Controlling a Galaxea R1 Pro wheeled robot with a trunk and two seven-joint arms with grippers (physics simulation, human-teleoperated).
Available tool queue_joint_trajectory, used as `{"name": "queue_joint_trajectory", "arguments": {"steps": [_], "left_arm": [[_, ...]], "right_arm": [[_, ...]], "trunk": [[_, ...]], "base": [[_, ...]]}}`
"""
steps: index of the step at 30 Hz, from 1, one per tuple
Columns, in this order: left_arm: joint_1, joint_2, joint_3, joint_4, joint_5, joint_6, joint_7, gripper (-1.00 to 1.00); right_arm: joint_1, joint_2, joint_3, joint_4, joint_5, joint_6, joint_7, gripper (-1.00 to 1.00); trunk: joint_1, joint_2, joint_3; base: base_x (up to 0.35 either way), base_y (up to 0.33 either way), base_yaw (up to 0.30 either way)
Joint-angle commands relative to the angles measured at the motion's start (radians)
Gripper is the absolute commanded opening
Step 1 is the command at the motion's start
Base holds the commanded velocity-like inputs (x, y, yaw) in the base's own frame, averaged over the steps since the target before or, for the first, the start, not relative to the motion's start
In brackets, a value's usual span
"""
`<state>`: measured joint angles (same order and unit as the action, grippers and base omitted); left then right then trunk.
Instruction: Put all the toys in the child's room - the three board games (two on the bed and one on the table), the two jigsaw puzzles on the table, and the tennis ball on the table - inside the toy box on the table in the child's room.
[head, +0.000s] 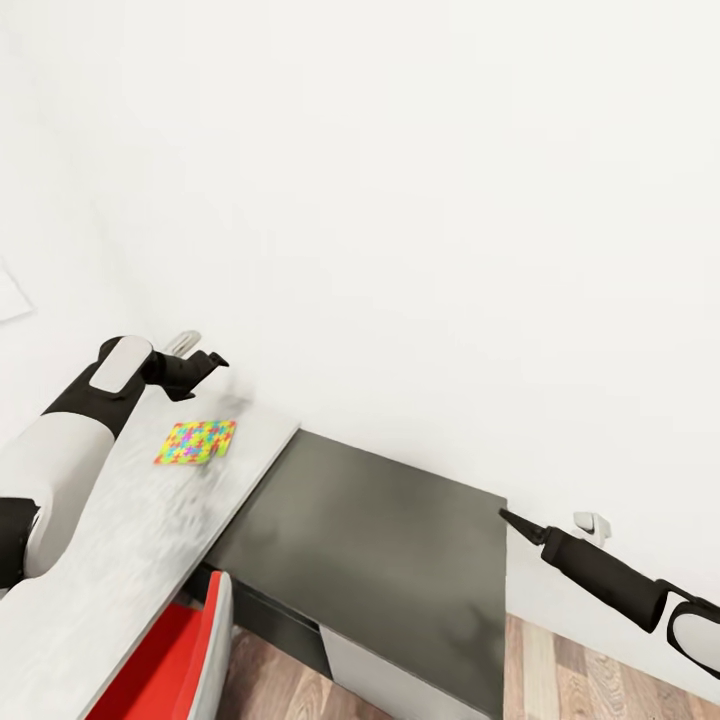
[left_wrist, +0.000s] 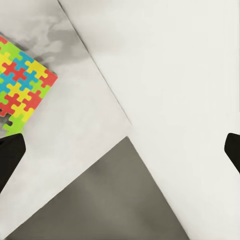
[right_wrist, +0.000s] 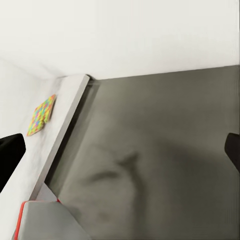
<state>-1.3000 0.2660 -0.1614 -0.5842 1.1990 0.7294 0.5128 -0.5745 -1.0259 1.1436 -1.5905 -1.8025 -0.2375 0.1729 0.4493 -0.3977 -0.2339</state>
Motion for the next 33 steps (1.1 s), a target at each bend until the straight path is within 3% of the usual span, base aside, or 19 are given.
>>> {"name": "queue_joint_trajectory", "arguments": {"steps": [1,14,18,23,33], "left_arm": [[0.000,0.004,-0.006,-0.002,0.011,0.000,0.009,1.00],[0.007,0.017,0.006,-0.002,0.013,-0.001,0.009,1.00],[0.030,0.008,0.002,0.021,0.013,-0.007,-0.008,1.00],[0.057,0.008,0.002,0.023,0.013,-0.007,-0.008,1.00],[0.057,0.008,0.002,0.023,0.013,-0.007,-0.008,1.00]], "right_arm": [[-0.005,-0.001,0.009,0.000,-0.010,-0.008,0.007,1.00],[-0.005,0.000,0.013,0.001,-0.005,-0.008,0.011,1.00],[-0.029,-0.019,0.012,0.024,0.011,0.002,0.002,1.00],[-0.034,-0.019,0.012,0.039,0.011,0.002,0.002,1.00],[-0.034,-0.019,0.012,0.039,0.011,0.002,0.002,1.00]], "trunk": [[0.001,-0.002,-0.002],[0.001,-0.002,-0.002],[0.001,-0.002,-0.002],[0.001,-0.002,-0.002],[0.001,-0.002,-0.002]], "base": [[0.000,0.000,-0.100],[0.000,0.000,-0.042],[0.000,0.000,0.000],[0.000,0.000,0.000],[0.000,0.000,0.000]]}}
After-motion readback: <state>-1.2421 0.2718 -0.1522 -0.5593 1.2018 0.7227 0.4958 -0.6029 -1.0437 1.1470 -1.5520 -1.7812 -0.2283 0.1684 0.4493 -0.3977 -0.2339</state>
